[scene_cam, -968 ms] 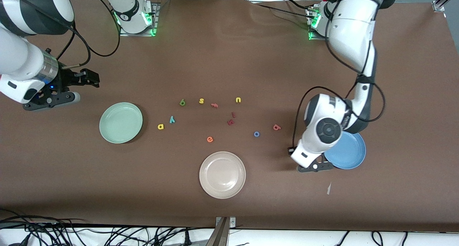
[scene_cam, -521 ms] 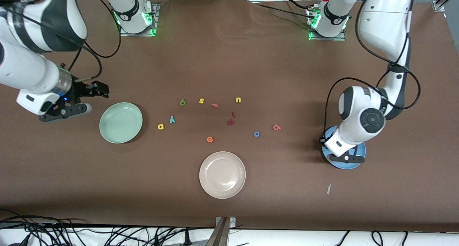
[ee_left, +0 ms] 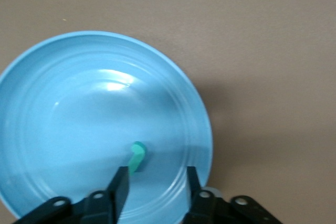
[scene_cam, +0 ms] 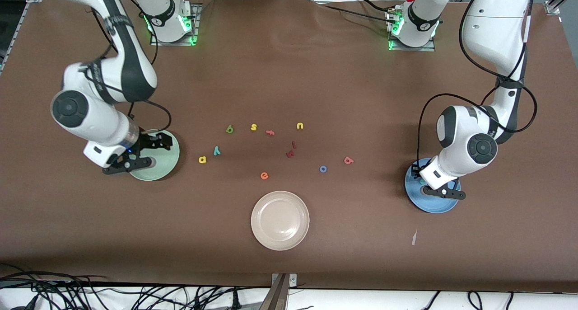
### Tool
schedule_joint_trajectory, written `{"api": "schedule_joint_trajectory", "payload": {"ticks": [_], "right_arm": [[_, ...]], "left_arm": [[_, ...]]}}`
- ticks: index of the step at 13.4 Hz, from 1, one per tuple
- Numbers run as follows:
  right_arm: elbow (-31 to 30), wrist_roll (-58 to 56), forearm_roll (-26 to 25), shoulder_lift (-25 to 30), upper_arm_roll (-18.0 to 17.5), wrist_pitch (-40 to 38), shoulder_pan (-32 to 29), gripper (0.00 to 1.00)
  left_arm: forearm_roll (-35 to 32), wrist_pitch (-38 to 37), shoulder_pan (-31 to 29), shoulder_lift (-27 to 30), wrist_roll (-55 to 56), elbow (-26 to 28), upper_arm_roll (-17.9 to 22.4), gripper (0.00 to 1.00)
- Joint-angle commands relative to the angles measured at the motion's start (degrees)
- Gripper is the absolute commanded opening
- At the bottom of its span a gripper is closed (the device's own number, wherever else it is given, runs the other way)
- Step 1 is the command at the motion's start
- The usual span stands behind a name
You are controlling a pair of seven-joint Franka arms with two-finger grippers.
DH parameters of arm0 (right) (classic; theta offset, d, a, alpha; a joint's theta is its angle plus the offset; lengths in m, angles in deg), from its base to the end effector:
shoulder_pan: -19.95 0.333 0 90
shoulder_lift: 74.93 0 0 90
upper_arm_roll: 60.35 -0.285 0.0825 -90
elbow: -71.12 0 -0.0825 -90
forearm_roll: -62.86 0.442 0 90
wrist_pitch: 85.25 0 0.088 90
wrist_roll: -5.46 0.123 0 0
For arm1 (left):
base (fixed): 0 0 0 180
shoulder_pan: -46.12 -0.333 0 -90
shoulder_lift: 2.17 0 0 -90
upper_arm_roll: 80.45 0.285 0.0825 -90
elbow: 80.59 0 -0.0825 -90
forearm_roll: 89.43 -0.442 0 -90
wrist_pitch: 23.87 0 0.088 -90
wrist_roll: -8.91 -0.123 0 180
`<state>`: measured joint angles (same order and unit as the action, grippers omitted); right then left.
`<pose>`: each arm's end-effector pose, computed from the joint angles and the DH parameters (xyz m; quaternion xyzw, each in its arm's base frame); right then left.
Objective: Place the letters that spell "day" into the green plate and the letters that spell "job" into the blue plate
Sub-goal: 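Grasp the b with the left gripper while the right gripper grasps the D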
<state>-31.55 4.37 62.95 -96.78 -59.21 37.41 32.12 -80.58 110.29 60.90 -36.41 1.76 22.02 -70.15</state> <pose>0.6649 0.1301 0.2586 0.9943 0.1058 -0.0159 0.0045 0.6726 -0.0576 0.1350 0.9980 -0.0610 -0.0168 0.0041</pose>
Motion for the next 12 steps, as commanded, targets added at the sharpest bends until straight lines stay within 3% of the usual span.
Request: {"api": "schedule_joint_trajectory", "payload": {"ticks": [1, 3, 7, 12], "right_arm": [[4.56, 1.52, 0.79, -6.25, -0.08, 3.54, 1.1, 1.0], [7.55, 3.45, 0.79, -9.6, -0.08, 4.42, 2.32, 1.0], [9.24, 6.45, 0.88, -13.65, -0.08, 7.05, 3.38, 0.99], [1.52, 9.0, 0.88, -13.05, -1.05, 14.61, 4.17, 0.98]], "left_arm": [[1.96, -0.56, 0.5, 1.9, 4.38, 0.93, -0.62, 1.0], [2.14, -0.74, 0.68, 2.07, 11.77, 0.23, -4.74, 1.0], [1.79, -0.48, 5.86, 1.29, 23.11, -0.13, -5.72, 1.0], [1.97, 2.85, 11.75, -0.47, 43.06, 0.66, -5.72, 1.0]]}}
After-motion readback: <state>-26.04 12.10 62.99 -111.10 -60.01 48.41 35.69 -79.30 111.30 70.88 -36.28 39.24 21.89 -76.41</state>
